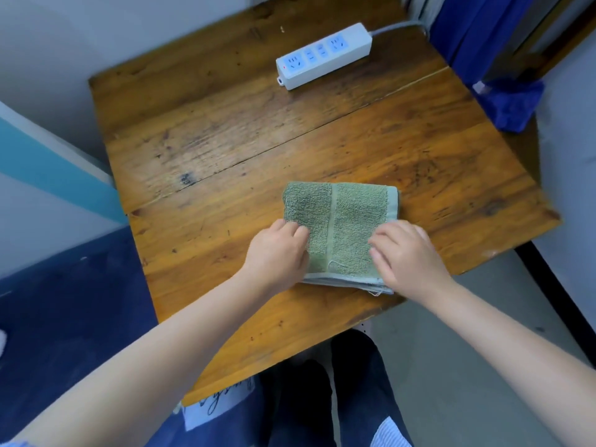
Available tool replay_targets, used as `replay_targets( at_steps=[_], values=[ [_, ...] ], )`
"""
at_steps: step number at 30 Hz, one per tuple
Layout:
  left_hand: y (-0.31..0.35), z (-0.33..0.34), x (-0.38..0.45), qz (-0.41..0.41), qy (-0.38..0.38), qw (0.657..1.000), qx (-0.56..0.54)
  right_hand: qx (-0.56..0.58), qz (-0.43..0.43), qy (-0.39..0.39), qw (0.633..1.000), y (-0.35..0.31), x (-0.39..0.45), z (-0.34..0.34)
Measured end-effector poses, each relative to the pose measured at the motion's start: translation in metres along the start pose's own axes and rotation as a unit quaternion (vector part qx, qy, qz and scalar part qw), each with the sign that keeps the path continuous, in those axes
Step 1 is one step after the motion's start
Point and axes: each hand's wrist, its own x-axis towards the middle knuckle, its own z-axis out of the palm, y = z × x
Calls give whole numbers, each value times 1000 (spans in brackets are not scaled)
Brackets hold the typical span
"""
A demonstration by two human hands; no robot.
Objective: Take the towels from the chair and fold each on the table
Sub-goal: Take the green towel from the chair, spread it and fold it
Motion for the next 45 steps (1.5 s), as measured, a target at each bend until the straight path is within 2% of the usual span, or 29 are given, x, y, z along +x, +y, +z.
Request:
replay_targets(
  at_steps=[1, 2, 4, 6, 8, 9, 10, 14, 18, 23, 26, 29, 32, 35, 37, 41, 45],
  values=[
    [-2, 2, 9, -20, 67, 997, -19, -3, 26, 24, 999, 0, 14, 1],
    [-1, 5, 19, -49, 91, 994, -36, -12, 51, 35, 998, -1, 28, 4],
    [5, 9, 39, -91, 92, 988, -82, -7, 113, -18, 993, -3, 54, 12],
    [12, 15, 49, -129, 28, 987, -95, 16, 164, -117, 979, -6, 68, 20],
    [12, 27, 53, -158, -72, 981, -91, -6, 166, -187, 968, -5, 70, 32],
    [9, 36, 51, -161, -82, 979, -93, -22, 155, -204, 966, -3, 68, 37],
    [7, 41, 49, -154, -84, 980, -92, -33, 143, -206, 967, 0, 64, 41],
    [1, 56, 48, -126, -9, 990, -58, -43, 150, -230, 961, 17, 54, 40],
    [2, 52, 46, -124, -9, 985, -117, -32, 194, -260, 946, 27, 48, 31],
    [-9, 53, 31, -238, -55, 958, -154, -76, 206, -303, 927, 24, 54, 13],
    [-6, 49, 15, -276, -46, 950, -142, -52, 168, -251, 952, 15, 72, 4],
    [9, 37, -6, -369, -112, 912, -141, 22, 89, -240, 966, 3, 102, -2],
    [31, 27, -18, -425, -170, 878, -143, 52, 2, -334, 941, -14, 140, 0],
    [40, 23, -16, -469, -170, 851, -164, 31, -83, -454, 886, -33, 170, 8],
    [39, 21, -12, -495, -166, 830, -198, -8, -116, -499, 859, -42, 181, 12],
    [29, 16, -6, -530, -174, 760, -333, -19, -104, -511, 853, -52, 192, 10],
    [26, 7, -25, -561, -129, 688, -442, -10, -141, -509, 849, -61, 192, 2]
  ],
)
